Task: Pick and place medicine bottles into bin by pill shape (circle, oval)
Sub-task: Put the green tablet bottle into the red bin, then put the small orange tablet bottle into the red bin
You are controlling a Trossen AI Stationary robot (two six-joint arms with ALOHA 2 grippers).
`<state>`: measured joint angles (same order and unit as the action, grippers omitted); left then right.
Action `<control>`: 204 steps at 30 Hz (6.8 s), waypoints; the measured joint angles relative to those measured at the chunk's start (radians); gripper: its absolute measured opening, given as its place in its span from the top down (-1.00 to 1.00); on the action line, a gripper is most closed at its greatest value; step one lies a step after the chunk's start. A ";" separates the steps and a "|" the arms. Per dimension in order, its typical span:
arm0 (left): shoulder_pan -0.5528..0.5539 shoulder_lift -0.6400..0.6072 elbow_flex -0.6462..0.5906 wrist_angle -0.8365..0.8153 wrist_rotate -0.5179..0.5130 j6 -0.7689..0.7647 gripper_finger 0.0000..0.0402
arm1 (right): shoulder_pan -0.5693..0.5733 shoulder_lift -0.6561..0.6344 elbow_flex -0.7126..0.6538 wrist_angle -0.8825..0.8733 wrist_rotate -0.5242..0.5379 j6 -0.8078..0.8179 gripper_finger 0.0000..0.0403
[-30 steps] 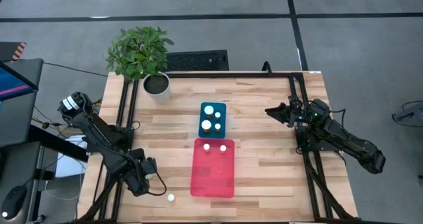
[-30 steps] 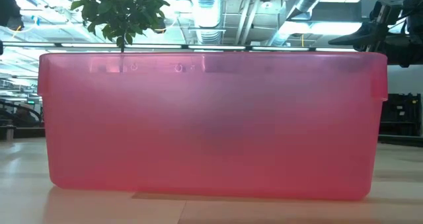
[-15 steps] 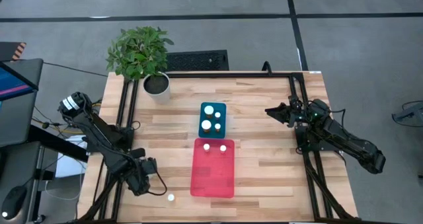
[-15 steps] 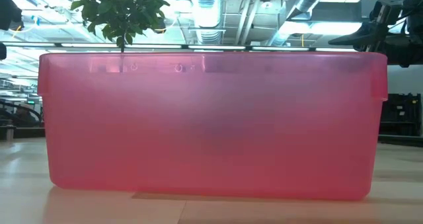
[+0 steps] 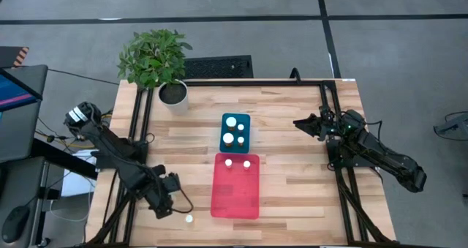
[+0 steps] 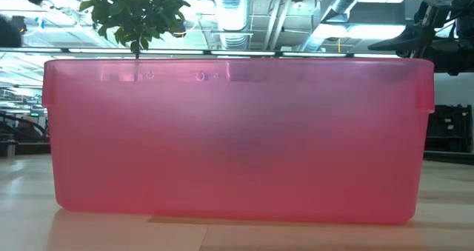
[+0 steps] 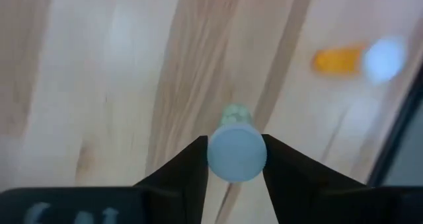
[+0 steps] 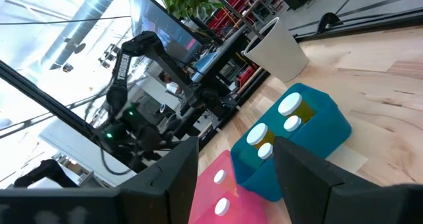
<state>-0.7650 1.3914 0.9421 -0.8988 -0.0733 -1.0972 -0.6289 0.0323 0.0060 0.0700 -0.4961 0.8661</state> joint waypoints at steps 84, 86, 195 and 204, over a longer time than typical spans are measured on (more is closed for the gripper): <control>0.464 0.624 0.646 -0.078 -0.041 0.973 0.24 | 0.000 0.006 0.000 0.001 -0.003 -0.002 -0.02; 0.464 0.624 0.646 -0.080 -0.046 0.974 0.21 | 0.000 0.006 0.000 0.001 -0.003 -0.001 -0.02; 0.436 0.252 0.641 -0.144 -0.147 0.706 0.41 | 0.000 0.006 0.000 0.000 -0.003 0.016 -0.02; 0.536 0.447 0.737 -0.075 -0.059 0.857 0.43 | 0.000 0.010 0.000 0.000 -0.002 0.016 -0.02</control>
<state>-0.2291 1.8382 1.6787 -0.9741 -0.1324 -0.2407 -0.6285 0.0419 0.0059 0.0704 -0.4984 0.8822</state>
